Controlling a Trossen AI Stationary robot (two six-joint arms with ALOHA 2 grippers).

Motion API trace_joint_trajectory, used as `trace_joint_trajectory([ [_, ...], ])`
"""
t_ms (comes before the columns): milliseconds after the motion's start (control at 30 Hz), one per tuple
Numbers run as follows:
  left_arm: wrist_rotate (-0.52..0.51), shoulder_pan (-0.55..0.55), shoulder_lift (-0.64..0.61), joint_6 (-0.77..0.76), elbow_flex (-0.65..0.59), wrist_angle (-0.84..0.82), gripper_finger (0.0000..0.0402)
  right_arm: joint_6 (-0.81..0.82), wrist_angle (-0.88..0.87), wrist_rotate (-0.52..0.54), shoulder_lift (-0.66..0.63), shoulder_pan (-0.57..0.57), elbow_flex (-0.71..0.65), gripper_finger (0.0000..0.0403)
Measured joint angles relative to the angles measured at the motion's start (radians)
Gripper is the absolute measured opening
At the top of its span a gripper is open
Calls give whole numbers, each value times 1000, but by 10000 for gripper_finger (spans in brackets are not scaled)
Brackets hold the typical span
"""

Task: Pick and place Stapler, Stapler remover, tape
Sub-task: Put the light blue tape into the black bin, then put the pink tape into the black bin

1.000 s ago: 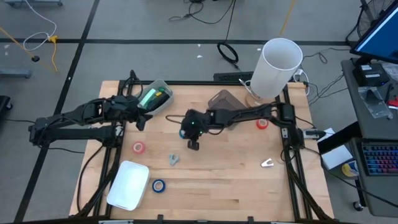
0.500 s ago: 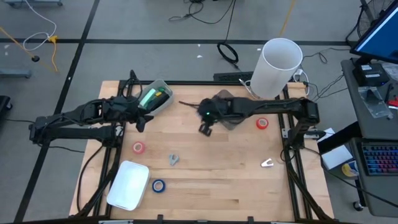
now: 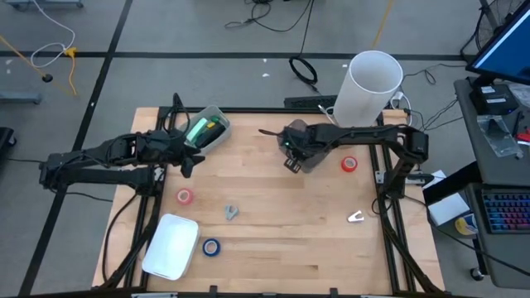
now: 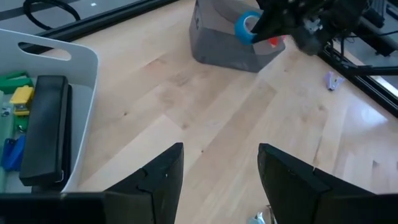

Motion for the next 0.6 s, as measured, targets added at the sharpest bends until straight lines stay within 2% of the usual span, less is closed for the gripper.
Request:
trace_joint_trajectory([
  [133, 0, -9, 0, -7, 0, 0, 207, 15, 15, -2, 0, -27, -44, 30],
  [333, 1, -13, 0, -34, 0, -3, 207, 16, 29, -3, 0, -52, -63, 65],
  [600, 10, -13, 0, -37, 0, -53, 207, 6, 52, -3, 0, -54, -65, 72],
])
